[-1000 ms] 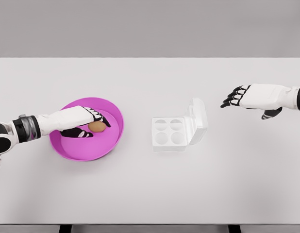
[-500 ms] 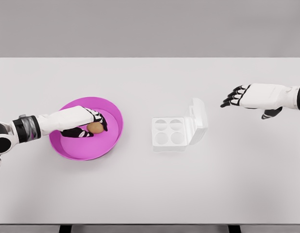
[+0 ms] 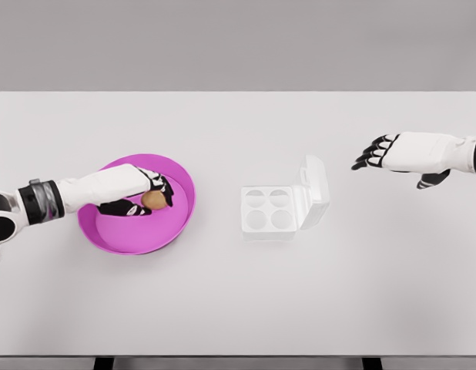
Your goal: Pack egg into the box and close the box lid
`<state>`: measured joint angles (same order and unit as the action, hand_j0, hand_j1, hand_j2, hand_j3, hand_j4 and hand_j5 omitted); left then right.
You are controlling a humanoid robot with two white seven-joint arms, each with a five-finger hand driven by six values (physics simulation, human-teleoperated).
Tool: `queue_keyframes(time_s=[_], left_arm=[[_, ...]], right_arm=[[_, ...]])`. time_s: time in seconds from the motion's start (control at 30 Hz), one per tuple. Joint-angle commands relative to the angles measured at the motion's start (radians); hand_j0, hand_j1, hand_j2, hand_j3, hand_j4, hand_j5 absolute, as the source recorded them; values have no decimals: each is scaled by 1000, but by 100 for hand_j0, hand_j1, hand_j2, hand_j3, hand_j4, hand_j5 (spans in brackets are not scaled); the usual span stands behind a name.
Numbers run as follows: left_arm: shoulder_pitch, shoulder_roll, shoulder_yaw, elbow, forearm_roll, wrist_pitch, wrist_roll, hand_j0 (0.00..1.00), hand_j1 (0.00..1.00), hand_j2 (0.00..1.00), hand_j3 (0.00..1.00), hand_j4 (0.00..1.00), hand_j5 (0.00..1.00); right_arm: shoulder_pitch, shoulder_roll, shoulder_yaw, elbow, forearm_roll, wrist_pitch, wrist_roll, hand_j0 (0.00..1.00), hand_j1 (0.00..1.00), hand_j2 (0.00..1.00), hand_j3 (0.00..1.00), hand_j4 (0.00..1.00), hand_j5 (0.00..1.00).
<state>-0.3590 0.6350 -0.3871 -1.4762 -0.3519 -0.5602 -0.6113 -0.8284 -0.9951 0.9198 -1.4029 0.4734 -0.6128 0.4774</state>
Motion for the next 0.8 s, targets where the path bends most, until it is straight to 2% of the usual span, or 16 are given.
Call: queue_keyframes(time_s=[0.0, 0.3, 0.77], left_arm=[[0, 3, 4, -13, 17, 0, 0, 51, 51, 51, 51, 51, 51], [2, 17, 10, -59, 53, -6, 0, 48, 48, 48, 48, 48, 48], [-5, 8, 10, -121, 56, -9, 0, 46, 46, 46, 46, 46, 46]], right_arm=[[0, -3, -3, -1, -4, 2, 0, 100, 100, 100, 100, 100, 100], [2, 4, -4, -1, -6, 2, 0, 100, 100, 100, 100, 100, 100], [3, -2, -7, -2, -6, 2, 0, 100, 100, 100, 100, 100, 100]])
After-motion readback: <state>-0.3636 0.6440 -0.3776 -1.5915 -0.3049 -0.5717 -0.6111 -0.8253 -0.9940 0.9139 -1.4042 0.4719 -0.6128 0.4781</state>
